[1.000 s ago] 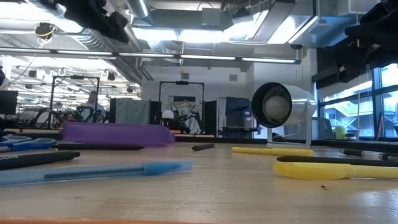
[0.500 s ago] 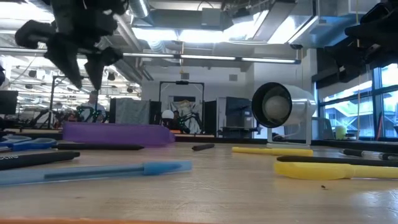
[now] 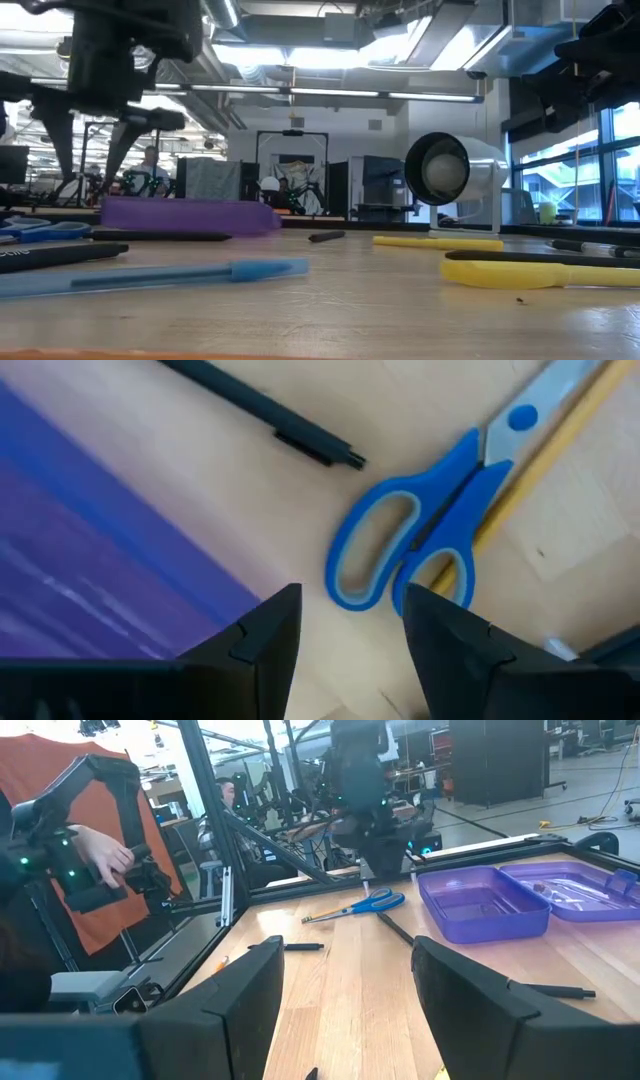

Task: Pick & place school supplies into a supply box
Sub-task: Put the blue scissors into the purple box organizer

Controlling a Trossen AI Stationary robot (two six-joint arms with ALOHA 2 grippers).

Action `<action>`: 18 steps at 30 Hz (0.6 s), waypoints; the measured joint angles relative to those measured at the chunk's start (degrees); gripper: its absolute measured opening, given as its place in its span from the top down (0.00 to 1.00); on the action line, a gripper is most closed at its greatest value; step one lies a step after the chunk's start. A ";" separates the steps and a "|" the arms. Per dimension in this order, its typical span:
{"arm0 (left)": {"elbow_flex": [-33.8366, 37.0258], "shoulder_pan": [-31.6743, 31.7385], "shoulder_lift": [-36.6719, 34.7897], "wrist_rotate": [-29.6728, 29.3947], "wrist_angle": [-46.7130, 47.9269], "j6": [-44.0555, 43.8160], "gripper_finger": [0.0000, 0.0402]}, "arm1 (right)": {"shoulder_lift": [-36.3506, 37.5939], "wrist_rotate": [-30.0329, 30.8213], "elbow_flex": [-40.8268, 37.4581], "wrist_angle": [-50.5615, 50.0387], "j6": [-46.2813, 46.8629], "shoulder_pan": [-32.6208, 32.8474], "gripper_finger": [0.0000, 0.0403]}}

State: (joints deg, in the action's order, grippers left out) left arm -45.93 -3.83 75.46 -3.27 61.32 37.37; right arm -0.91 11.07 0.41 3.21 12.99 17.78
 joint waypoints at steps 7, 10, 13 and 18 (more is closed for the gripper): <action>0.00 -0.70 5.52 0.80 0.70 1.64 0.59 | 0.00 0.00 0.00 0.01 0.00 0.01 0.44; 0.02 -0.71 7.24 1.75 0.63 2.85 0.59 | 0.00 0.00 0.01 0.02 0.00 0.00 0.44; 0.02 -0.70 8.58 1.75 0.65 3.02 0.60 | 0.00 0.00 0.00 0.02 0.00 0.00 0.44; 0.74 -0.73 10.28 1.73 1.01 6.98 0.60 | 0.00 -0.02 0.01 0.00 0.00 0.01 0.44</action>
State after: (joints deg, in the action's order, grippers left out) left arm -45.19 -4.56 85.74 -1.54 62.33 44.34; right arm -0.91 11.05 0.42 3.21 12.99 17.79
